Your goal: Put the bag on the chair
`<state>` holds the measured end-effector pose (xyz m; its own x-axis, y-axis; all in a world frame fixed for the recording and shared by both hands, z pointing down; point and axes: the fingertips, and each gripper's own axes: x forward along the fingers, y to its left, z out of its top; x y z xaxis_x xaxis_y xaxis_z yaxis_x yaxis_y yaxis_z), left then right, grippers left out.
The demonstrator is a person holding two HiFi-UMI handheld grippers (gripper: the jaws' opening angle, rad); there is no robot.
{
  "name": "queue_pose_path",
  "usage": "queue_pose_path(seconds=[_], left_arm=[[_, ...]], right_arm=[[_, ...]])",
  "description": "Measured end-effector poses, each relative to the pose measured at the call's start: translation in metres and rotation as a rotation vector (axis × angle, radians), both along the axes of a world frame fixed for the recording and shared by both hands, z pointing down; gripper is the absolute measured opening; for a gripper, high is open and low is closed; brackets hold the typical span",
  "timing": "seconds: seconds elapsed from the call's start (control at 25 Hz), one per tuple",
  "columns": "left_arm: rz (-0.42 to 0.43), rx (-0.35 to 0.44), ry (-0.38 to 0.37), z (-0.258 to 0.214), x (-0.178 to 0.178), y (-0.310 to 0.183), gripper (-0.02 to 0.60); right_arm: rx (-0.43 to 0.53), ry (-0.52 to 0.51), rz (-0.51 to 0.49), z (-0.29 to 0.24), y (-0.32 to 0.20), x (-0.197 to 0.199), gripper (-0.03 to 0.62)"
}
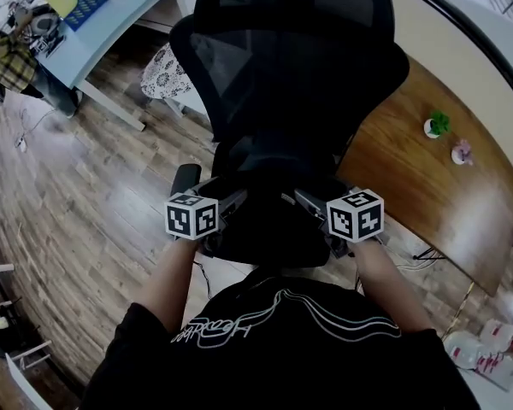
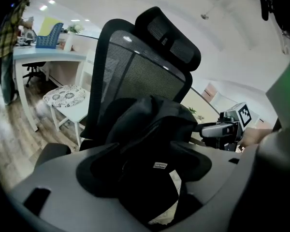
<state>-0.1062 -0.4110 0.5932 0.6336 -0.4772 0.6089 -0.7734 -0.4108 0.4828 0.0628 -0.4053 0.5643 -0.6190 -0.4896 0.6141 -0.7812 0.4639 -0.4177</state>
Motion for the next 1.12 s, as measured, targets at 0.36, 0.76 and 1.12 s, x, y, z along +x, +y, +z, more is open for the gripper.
queue_pose_path(seconds=[0.36, 0.76, 1.12], left_arm=[[-0.103, 0.07, 0.077, -0.078, 0.011, 0.065, 0.094], [0.065, 0.251, 0.162, -0.184, 0.095, 0.159, 0.037], [0.089, 0.387, 0.117, -0.233, 0.126, 0.23, 0.037]], right_arm=[[0.14, -0.192, -0.001, -0.089, 0.048, 0.009, 0.084], [0.22, -0.34, -0.061, -0.153, 0.137, 0.037, -0.005], [0.325, -0.408, -0.158, -0.203, 0.21, 0.039, -0.006]])
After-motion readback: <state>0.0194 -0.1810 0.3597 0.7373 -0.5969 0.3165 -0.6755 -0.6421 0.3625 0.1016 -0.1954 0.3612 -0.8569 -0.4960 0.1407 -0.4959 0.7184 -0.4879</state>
